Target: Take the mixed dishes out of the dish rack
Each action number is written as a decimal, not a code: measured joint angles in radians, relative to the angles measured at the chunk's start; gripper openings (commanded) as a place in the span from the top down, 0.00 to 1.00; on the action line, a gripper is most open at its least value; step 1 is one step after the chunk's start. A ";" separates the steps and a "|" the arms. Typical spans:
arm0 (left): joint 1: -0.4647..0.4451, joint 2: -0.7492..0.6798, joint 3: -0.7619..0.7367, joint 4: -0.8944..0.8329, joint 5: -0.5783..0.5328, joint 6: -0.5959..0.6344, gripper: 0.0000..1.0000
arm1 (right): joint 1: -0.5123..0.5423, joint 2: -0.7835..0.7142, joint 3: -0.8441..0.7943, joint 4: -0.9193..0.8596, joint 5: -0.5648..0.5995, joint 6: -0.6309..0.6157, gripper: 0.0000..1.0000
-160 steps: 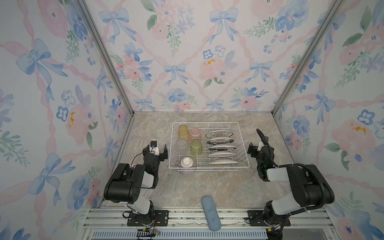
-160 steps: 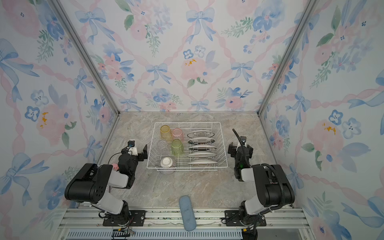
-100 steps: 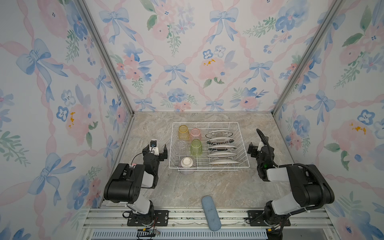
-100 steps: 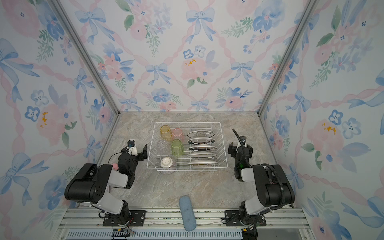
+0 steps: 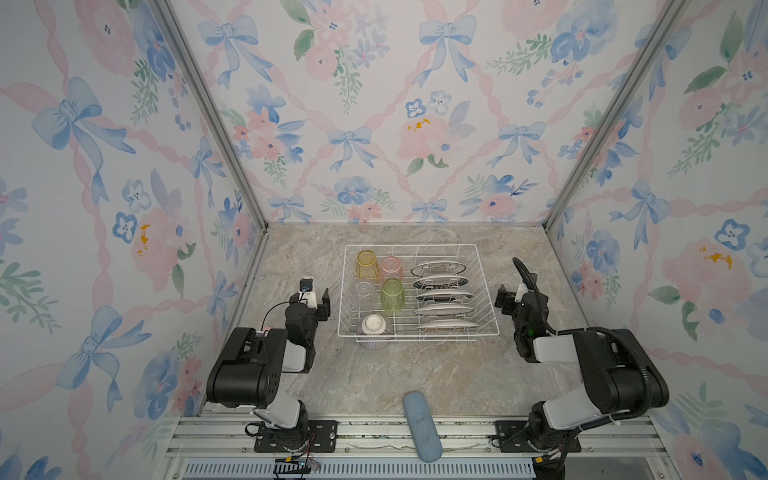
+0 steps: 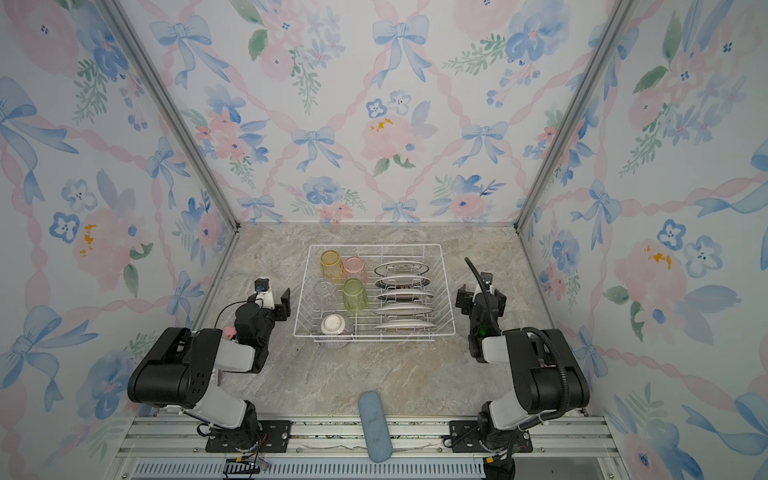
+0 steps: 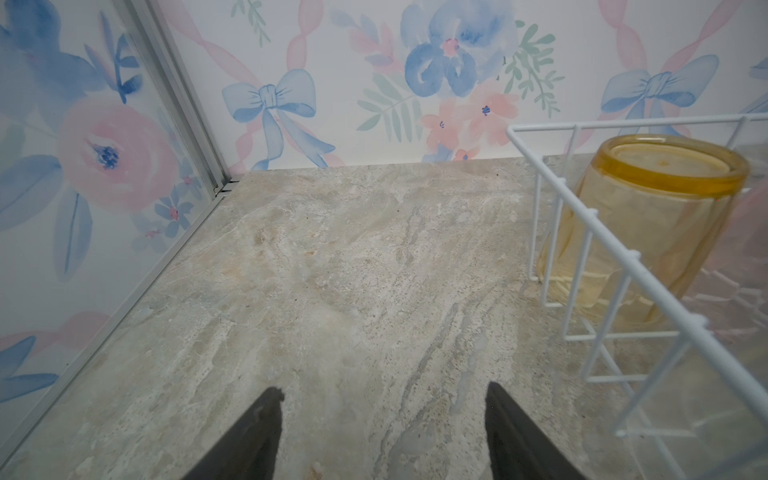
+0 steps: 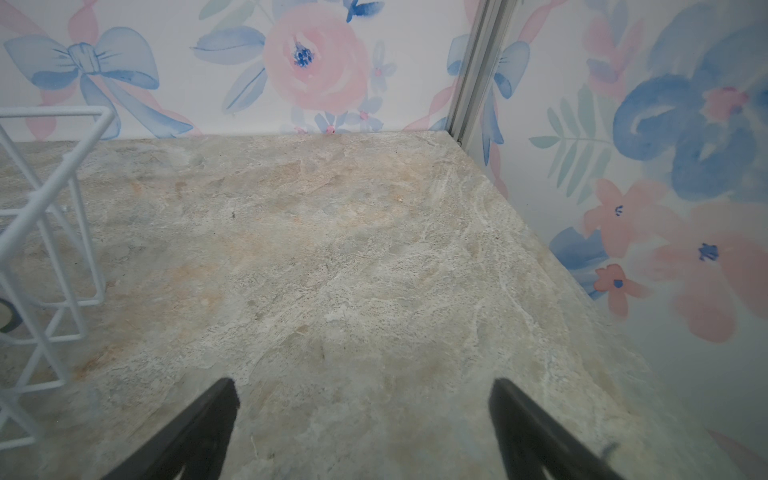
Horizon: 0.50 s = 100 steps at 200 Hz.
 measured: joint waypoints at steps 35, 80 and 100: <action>-0.024 -0.185 0.105 -0.231 -0.009 -0.008 0.46 | -0.003 -0.004 0.010 -0.037 -0.001 0.012 0.01; -0.216 -0.450 0.301 -0.590 -0.056 -0.060 0.51 | -0.008 -0.075 0.041 -0.174 -0.008 0.019 0.07; -0.338 -0.491 0.433 -0.739 -0.091 -0.056 0.50 | -0.013 -0.204 0.139 -0.391 -0.021 0.024 0.08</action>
